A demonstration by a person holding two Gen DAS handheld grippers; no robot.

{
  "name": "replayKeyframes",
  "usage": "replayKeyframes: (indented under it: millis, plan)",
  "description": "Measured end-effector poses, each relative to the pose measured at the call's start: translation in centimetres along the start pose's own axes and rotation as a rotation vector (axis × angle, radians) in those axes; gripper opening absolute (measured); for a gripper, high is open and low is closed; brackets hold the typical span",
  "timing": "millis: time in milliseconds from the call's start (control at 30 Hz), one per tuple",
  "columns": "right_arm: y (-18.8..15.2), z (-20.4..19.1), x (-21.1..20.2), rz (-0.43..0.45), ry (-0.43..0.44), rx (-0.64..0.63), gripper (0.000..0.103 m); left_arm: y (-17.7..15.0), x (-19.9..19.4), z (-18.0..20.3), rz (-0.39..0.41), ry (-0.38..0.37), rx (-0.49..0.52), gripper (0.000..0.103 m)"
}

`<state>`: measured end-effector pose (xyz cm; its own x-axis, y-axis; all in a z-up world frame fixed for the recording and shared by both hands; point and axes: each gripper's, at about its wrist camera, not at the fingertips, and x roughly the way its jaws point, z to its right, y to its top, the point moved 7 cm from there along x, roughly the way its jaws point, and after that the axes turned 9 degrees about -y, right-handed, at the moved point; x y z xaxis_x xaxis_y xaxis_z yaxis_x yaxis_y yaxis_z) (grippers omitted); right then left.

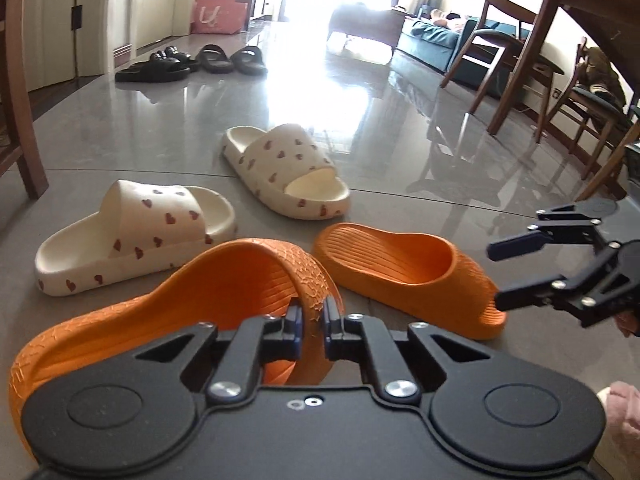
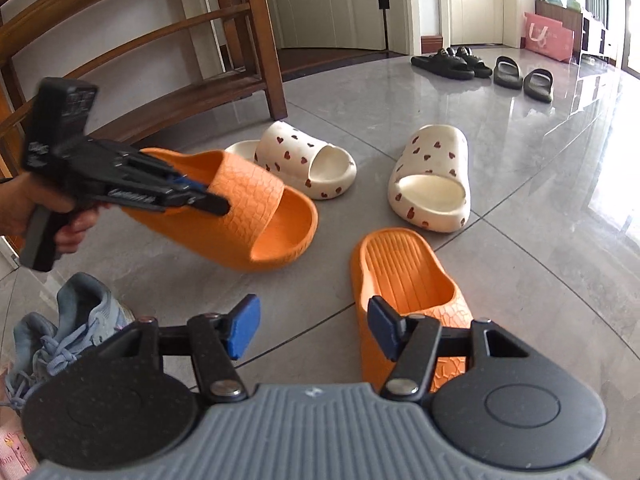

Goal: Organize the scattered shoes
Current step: 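Carry the orange slide with the left gripper beside the other orange slide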

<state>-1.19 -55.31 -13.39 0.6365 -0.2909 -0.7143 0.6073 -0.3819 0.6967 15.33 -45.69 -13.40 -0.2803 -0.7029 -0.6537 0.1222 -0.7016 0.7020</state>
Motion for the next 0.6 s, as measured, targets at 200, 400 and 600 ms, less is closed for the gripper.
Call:
replayKeyframes:
  millis: [200,400,600]
  plan:
    - [0.0,0.7,-0.6,-0.001,-0.008,0.048,0.064,-0.6,0.5,4.6,-0.087,-0.135,0.082,0.008]
    - [-0.4,0.8,-2.3,0.020,-0.022,-0.021,0.064,-2.5,2.9,8.0,-0.167,-0.139,0.185,0.009]
    - [-0.8,0.4,-2.8,0.020,-0.028,-0.075,0.064,-3.5,4.3,9.9,-0.188,-0.126,0.189,0.009]
